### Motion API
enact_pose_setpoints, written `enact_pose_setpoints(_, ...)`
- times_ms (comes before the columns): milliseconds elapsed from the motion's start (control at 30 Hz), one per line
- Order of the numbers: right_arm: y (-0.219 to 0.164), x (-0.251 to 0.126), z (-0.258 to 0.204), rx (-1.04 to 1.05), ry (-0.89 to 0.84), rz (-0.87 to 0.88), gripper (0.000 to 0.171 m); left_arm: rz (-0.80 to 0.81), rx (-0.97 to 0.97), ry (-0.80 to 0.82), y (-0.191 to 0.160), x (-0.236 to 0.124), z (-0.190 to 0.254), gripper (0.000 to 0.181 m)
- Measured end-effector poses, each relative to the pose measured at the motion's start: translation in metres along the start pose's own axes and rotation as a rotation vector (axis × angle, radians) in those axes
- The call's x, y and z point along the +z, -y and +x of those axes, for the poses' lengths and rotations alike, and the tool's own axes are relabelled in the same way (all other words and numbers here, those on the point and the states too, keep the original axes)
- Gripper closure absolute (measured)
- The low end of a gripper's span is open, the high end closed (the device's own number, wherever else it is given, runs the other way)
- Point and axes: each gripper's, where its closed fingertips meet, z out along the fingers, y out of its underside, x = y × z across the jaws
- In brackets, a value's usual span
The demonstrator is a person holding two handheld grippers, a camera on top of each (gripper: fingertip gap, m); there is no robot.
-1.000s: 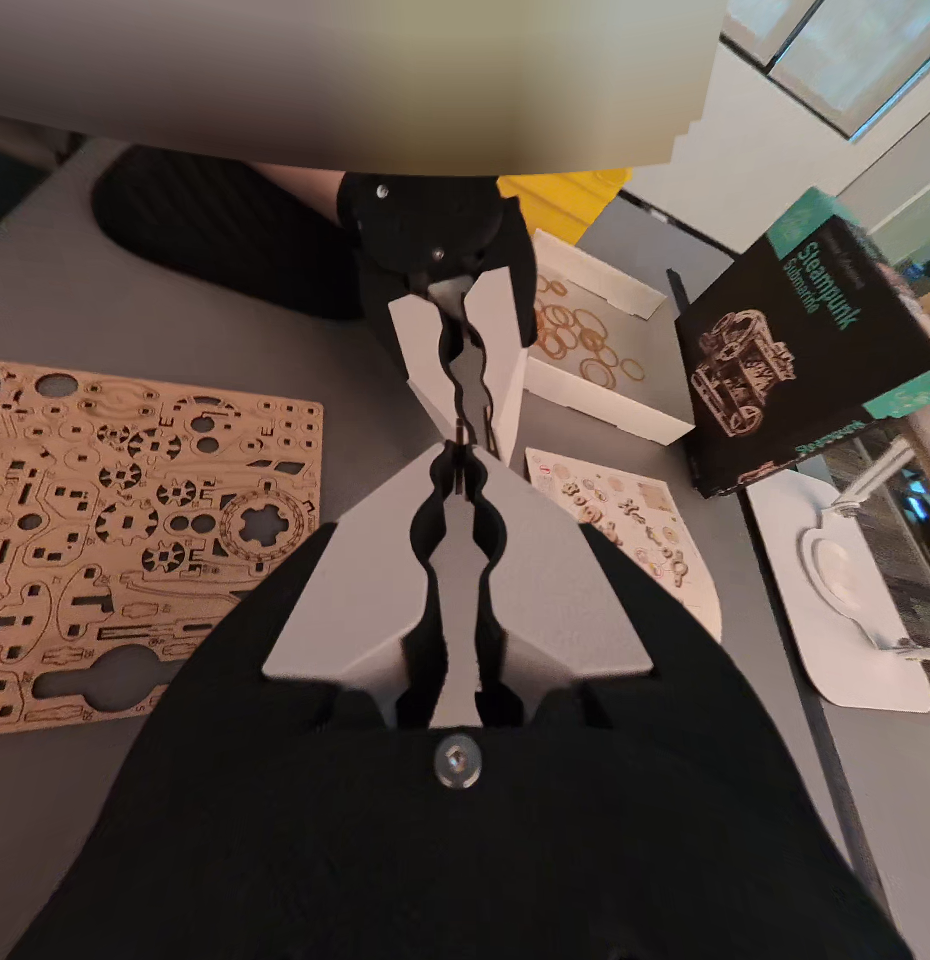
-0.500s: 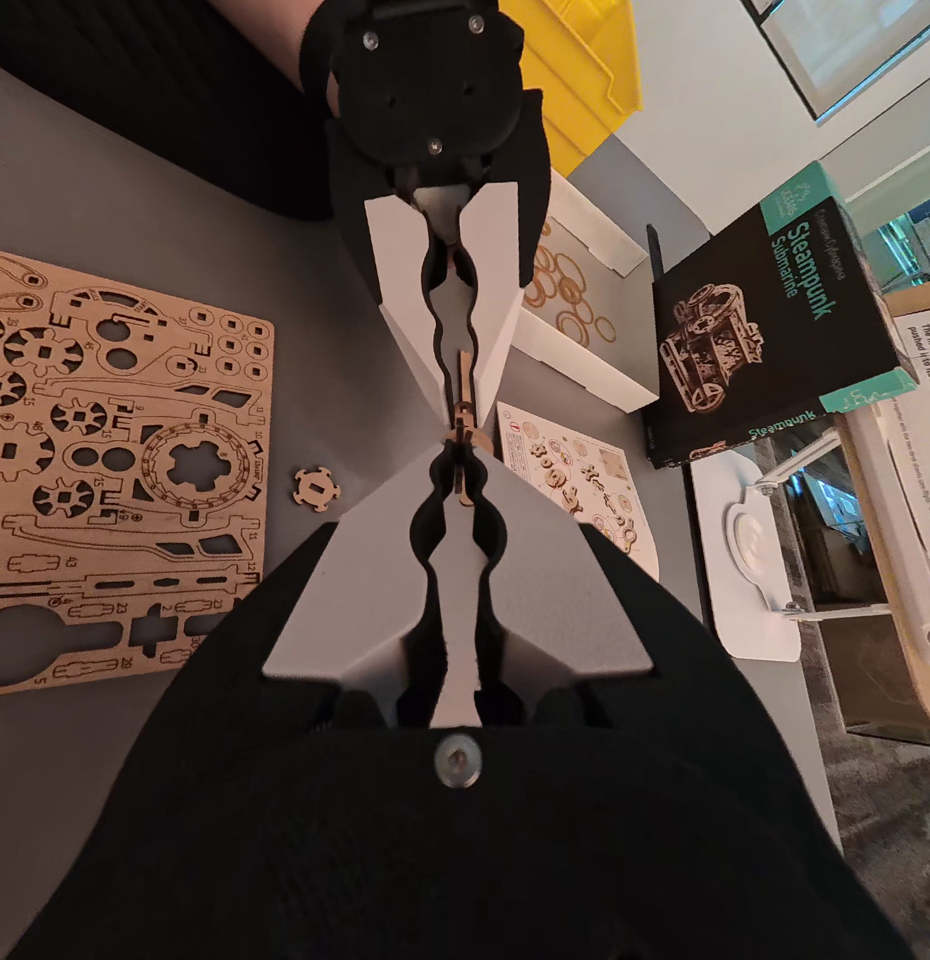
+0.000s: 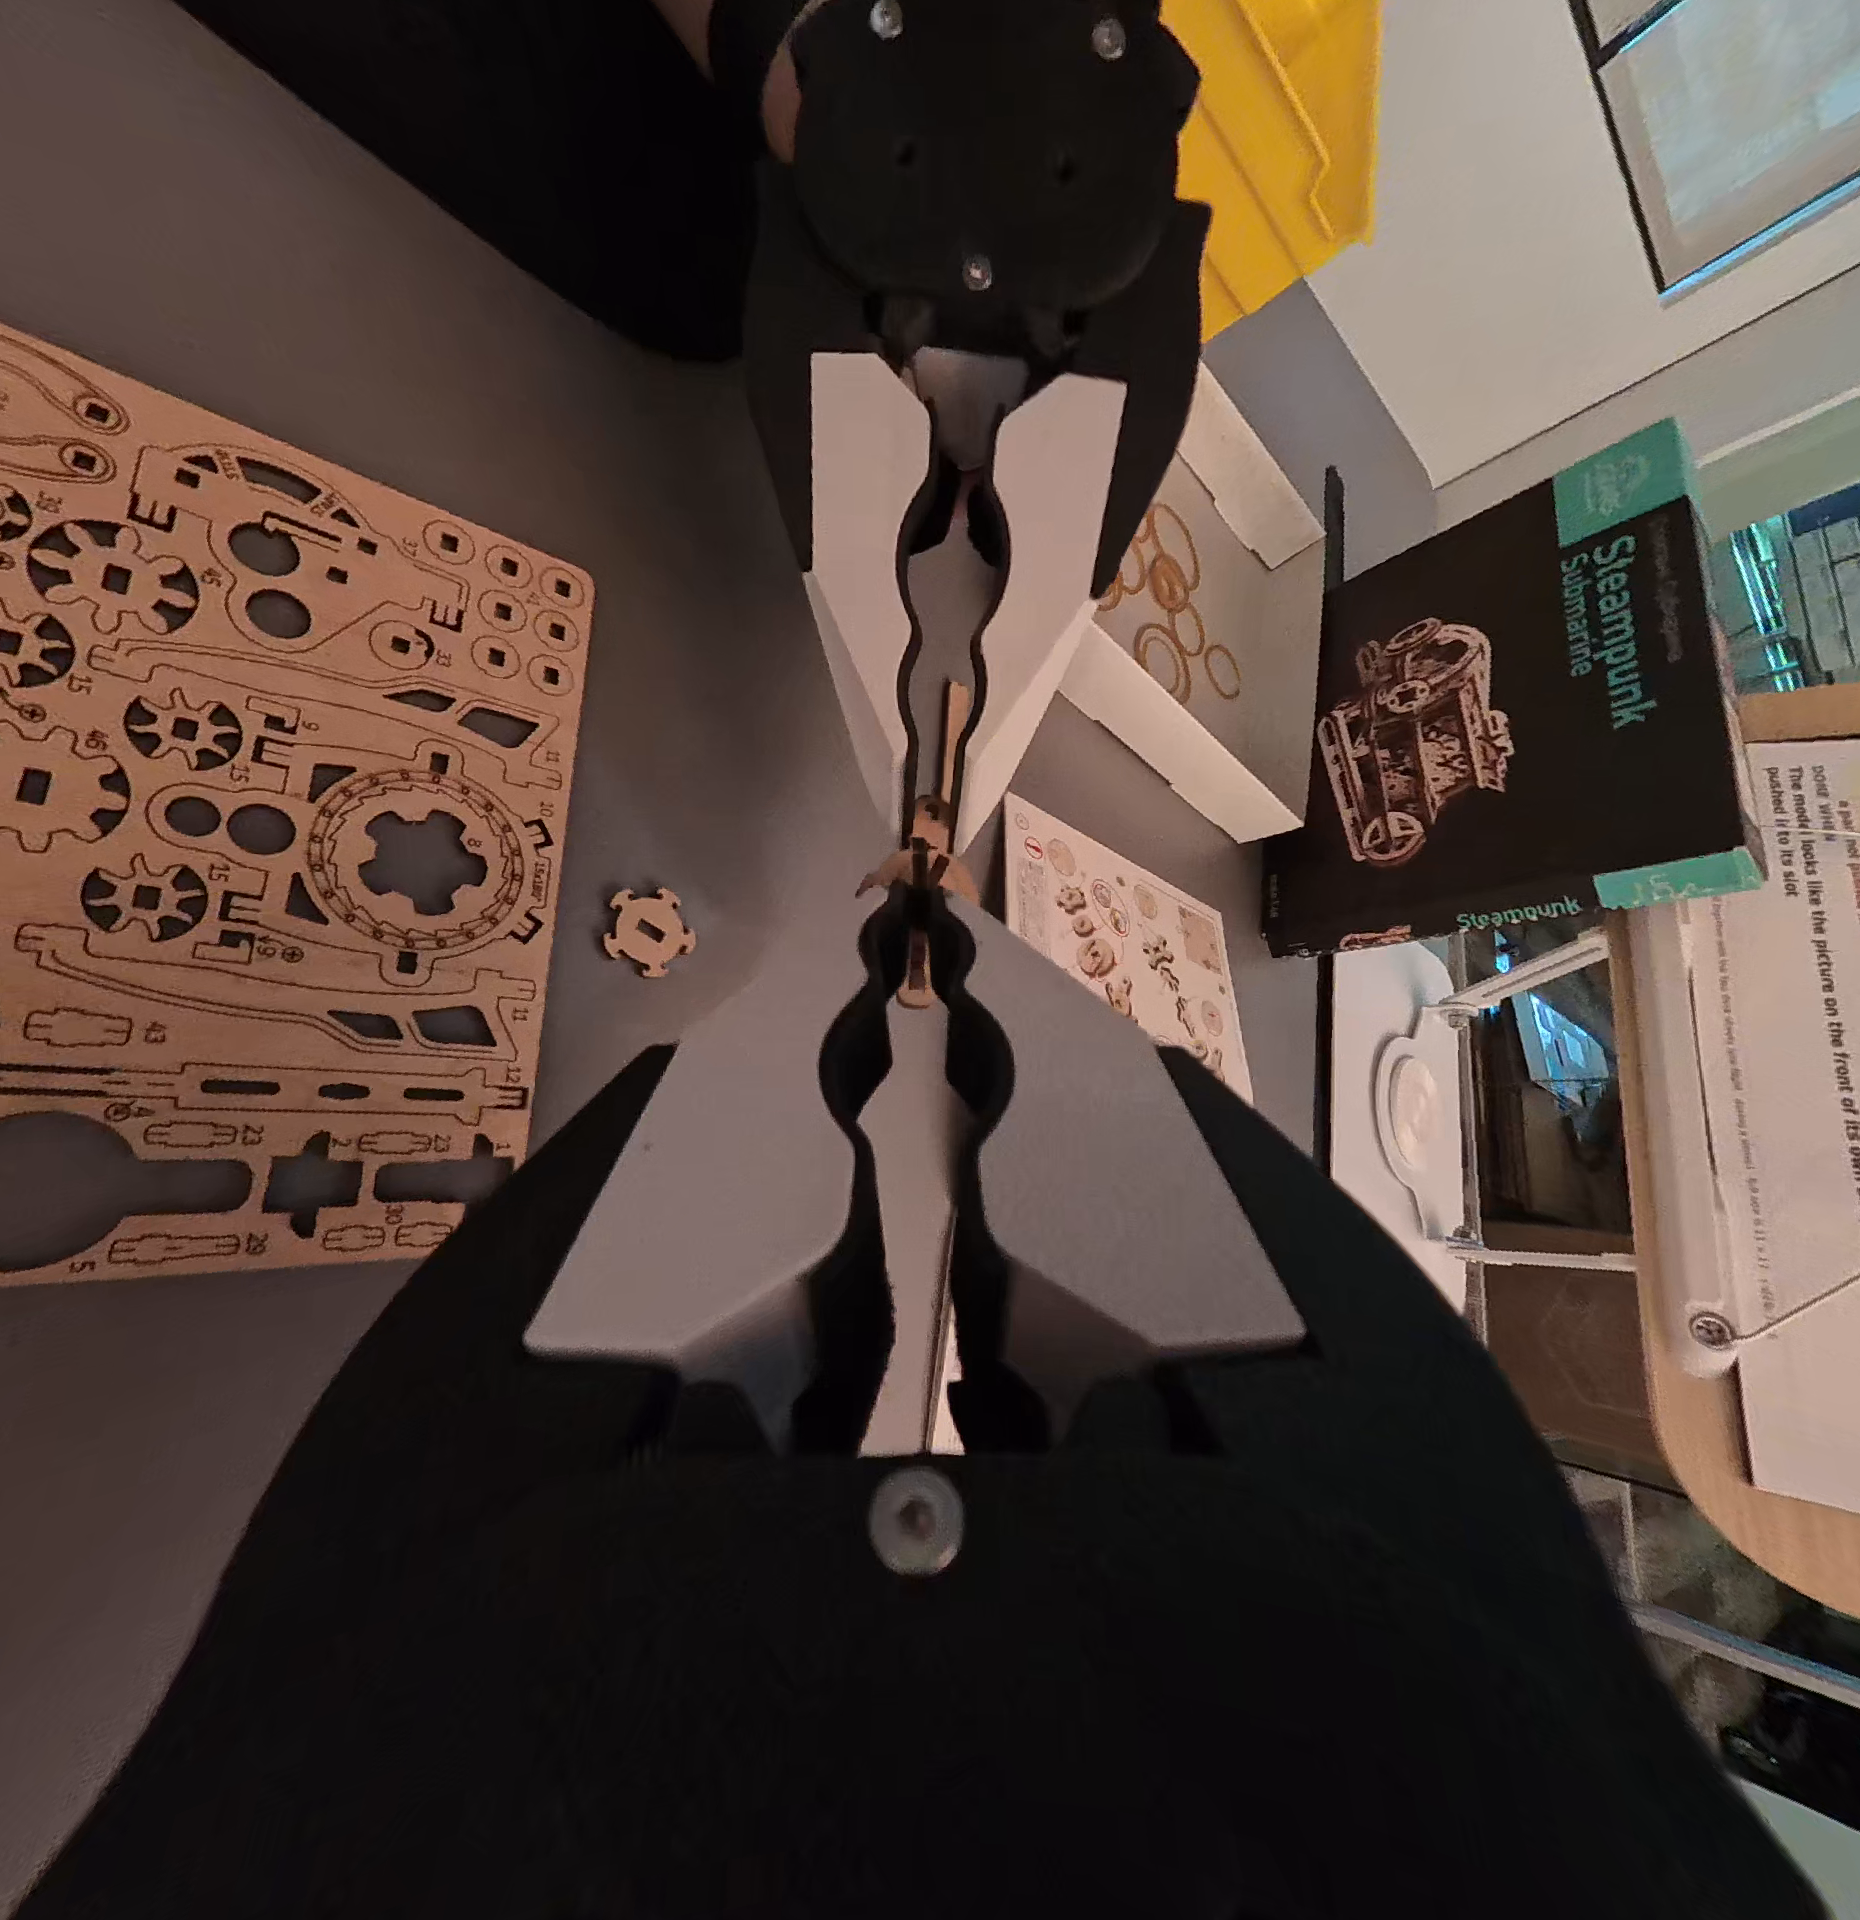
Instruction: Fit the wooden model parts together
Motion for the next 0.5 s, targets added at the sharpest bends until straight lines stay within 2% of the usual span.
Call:
enact_pose_setpoints(133, 0.000, 0.003, -0.004, 0.020, 0.022, -0.006, 0.169, -0.004, 0.012, -0.008, -0.001, 0.000, 0.002, 0.174)
enact_pose_setpoints(400, 0.008, -0.014, 0.015, 0.476, 0.141, 0.248, 0.169, -0.041, 0.052, 0.057, -0.006, 0.002, -0.005, 0.175)
enact_pose_setpoints(500, -0.004, -0.021, 0.035, 0.690, 0.136, 0.321, 0.169, -0.037, 0.064, 0.065, -0.004, 0.002, -0.006, 0.174)
